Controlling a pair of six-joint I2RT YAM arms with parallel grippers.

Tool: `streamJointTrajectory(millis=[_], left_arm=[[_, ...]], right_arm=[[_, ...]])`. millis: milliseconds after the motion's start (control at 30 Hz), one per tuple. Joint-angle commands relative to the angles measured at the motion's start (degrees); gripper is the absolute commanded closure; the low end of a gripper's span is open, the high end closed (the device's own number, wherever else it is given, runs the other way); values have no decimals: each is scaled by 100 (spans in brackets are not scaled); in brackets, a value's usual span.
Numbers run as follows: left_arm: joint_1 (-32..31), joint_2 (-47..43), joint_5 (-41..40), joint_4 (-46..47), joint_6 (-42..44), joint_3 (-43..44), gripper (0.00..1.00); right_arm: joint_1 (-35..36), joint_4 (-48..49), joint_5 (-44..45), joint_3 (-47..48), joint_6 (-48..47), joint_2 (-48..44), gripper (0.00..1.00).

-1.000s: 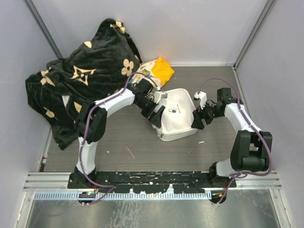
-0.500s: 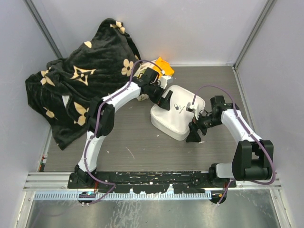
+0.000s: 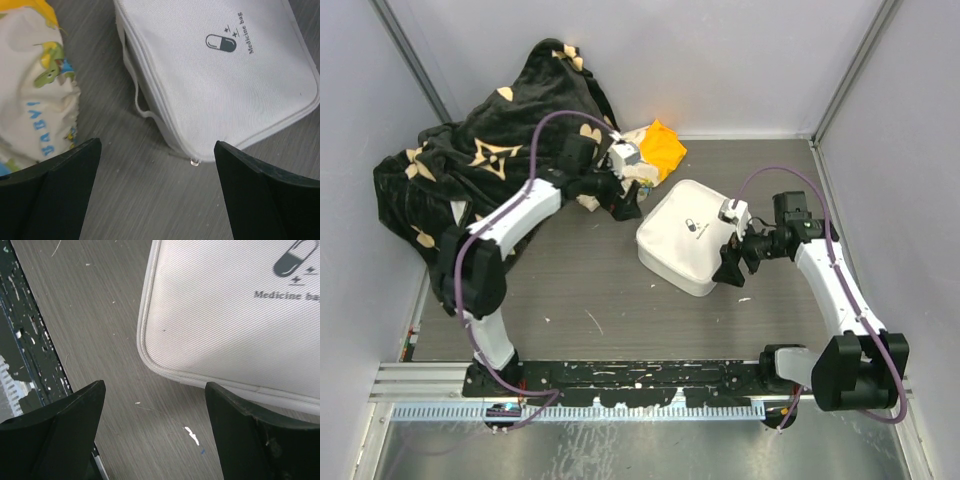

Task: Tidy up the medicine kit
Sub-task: Zip the medicine box at the center of the board.

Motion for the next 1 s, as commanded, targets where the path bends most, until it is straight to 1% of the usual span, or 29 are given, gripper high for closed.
streamJointTrajectory(millis=[0, 33, 100, 167, 233, 300, 467, 600, 733, 867, 900, 967], left_arm=[[509, -790, 1056, 272, 1086, -697, 2], [591, -862, 1244, 214, 1283, -889, 2], [724, -956, 1429, 269, 1379, -1223, 1], [877, -1045, 1546, 506, 1137, -1577, 1], [1032, -1154, 1601, 992, 748, -1911, 1], [1136, -1294, 1520, 1355, 478, -2226, 1], [1253, -1537, 1289, 1951, -54, -2803, 1], [1266, -1549, 1119, 2102, -228, -3022, 1], [1300, -1479, 1106, 2161, -336, -3101, 1], [1304, -1349, 1242, 2145, -326, -3096, 2], [1307, -1314, 1285, 2148, -275, -3096, 2], [1301, -1268, 1457, 2187, -215, -3116, 4]], right_arm=[[169, 792, 63, 262, 843, -388, 16], [293, 1133, 191, 207, 1150, -465, 16], [723, 1786, 586, 121, 1691, -562, 17], [1432, 2276, 1343, 99, 2026, -533, 17], [2075, 2616, 2086, 144, 2263, -362, 16], [2473, 2810, 2555, 239, 2379, -67, 16], [3104, 2967, 3350, 523, 2372, 627, 20], [3689, 3154, 3917, 561, 2334, 1017, 21], [4082, 3382, 4601, 580, 2276, 1440, 23], [4318, 3665, 5341, 478, 2178, 1632, 31], [4359, 3764, 5545, 406, 2132, 1645, 34], [4370, 3864, 5784, 296, 2070, 1644, 44]])
